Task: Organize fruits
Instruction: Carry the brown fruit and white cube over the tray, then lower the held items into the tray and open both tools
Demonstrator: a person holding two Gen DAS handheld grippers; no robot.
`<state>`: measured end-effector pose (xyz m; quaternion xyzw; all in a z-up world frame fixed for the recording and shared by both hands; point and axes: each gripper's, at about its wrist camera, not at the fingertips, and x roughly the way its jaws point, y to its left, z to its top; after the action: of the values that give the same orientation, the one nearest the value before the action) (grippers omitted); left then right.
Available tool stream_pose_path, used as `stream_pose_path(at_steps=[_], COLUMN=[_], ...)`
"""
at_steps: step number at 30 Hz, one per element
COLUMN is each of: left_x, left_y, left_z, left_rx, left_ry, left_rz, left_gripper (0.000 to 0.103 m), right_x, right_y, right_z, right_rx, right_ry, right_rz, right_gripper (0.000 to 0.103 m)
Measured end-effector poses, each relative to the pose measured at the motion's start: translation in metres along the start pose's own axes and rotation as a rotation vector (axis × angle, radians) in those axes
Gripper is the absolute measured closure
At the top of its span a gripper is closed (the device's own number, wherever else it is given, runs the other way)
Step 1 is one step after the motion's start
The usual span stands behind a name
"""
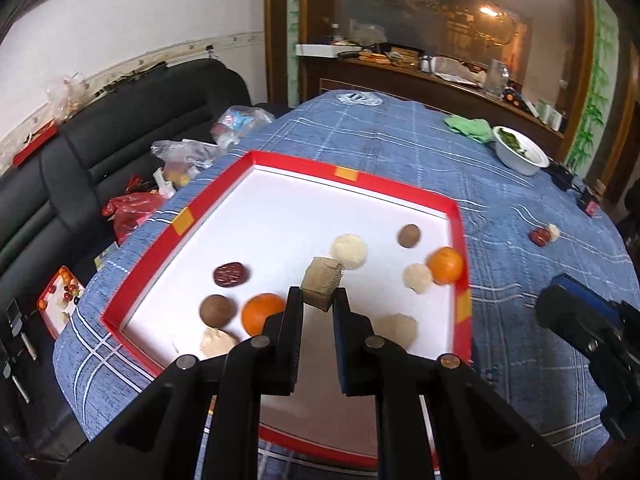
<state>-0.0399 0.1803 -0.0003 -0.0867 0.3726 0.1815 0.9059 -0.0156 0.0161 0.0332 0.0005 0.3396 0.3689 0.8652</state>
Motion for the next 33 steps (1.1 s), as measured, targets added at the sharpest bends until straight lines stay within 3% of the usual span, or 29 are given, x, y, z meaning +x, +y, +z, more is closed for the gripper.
stream_pose_path(at_steps=[33], left_x=[0.029], left_y=[0.028], left_z=[0.020], left_rx=[-0.042], left_ry=[0.000], left_rz=[0.085], left_gripper=[0.091], right_x=[0.041], right_y=[0.030], right_z=[0.014], right_rx=[-0.076], right_ry=[0.028], right_rz=[0.030], right_gripper=[0.078])
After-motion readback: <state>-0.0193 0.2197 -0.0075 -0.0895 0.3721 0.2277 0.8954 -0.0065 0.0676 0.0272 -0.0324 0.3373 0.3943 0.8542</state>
